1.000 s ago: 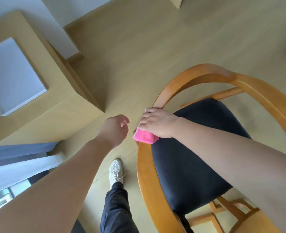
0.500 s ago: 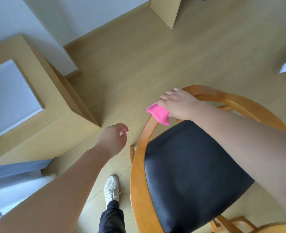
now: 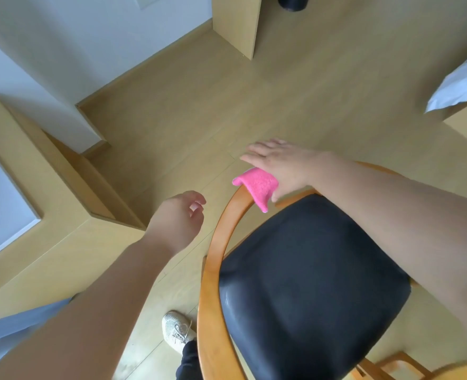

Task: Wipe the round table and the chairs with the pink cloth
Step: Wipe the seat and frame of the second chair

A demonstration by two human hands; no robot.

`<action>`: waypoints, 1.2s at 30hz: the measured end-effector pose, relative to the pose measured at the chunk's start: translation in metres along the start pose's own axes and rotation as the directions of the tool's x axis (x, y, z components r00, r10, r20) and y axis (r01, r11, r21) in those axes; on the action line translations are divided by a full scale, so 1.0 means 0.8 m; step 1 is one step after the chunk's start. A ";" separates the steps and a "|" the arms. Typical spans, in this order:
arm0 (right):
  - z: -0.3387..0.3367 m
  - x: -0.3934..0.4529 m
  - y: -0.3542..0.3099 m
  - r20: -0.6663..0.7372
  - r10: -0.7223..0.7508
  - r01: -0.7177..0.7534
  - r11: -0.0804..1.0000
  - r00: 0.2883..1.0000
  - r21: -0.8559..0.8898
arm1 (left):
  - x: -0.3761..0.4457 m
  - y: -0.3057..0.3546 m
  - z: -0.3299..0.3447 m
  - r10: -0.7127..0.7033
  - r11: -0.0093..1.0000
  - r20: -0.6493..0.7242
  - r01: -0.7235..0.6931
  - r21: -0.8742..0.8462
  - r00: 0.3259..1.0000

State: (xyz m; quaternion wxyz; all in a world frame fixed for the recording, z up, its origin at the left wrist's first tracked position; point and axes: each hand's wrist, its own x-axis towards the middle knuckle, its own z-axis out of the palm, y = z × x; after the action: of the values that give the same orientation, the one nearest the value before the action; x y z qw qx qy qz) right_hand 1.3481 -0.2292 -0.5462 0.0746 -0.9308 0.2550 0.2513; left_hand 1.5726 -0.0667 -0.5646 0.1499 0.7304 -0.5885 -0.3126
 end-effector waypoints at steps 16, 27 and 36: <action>0.024 0.011 0.018 -0.101 -0.091 0.104 0.984 0.991 0.142 | 0.073 0.066 -0.004 0.099 0.989 0.088 -0.108 0.103 0.991; 0.111 -0.040 0.099 -0.150 0.309 -0.220 0.876 0.939 0.428 | 0.081 0.127 0.031 0.203 0.973 0.095 -0.212 0.093 0.975; 0.169 -0.088 0.138 -0.053 0.596 -0.540 0.759 0.801 0.364 | 0.072 0.169 0.073 0.377 0.908 0.198 -0.403 0.116 0.905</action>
State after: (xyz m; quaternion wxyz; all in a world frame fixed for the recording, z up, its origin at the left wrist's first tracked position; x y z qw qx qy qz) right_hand 1.1812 -0.2576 -0.6282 0.1282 -0.8002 0.5696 0.1371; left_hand 1.4382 -0.1481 -0.5459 0.1015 0.5774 -0.7559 -0.2914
